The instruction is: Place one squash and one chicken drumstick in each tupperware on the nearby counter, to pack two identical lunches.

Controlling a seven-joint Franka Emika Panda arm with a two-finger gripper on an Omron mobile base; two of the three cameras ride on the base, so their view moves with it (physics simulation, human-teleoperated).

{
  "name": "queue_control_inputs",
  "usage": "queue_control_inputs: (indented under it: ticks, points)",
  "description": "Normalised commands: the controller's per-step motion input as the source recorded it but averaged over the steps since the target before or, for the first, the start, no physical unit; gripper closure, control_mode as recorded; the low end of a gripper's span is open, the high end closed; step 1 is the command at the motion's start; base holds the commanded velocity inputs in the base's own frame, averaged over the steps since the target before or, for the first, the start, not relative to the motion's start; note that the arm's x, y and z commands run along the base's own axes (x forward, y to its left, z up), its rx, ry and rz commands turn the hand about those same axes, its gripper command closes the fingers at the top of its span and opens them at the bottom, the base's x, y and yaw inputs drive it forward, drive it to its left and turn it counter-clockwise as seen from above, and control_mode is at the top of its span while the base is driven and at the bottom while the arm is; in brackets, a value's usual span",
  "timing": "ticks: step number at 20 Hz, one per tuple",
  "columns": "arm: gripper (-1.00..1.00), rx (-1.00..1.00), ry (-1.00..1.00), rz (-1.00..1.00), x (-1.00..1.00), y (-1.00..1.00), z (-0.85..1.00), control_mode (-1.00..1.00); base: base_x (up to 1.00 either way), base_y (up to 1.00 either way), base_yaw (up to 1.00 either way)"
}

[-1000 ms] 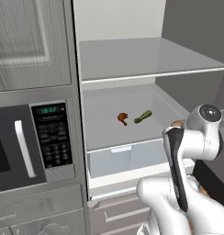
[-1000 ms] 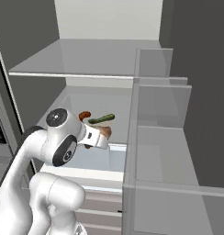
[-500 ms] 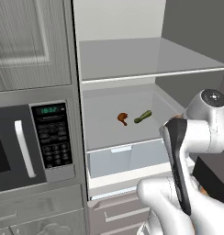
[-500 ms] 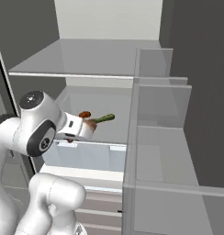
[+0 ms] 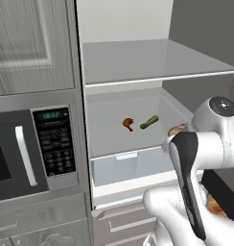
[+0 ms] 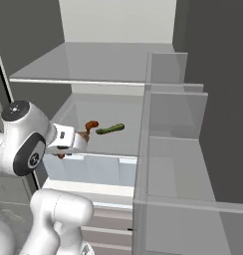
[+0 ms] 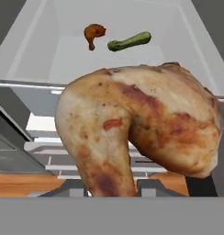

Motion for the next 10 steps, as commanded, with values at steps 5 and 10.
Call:
queue_control_inputs:
  ticks: [5,10]
  points:
    - [1.0,0.0,0.0,0.04,-0.13,0.0,0.0,1.0,-0.63,0.03,0.18]
    - [1.0,0.0,0.0,0.0,0.0,0.0,0.0,1.0,-0.71,0.44,0.19]
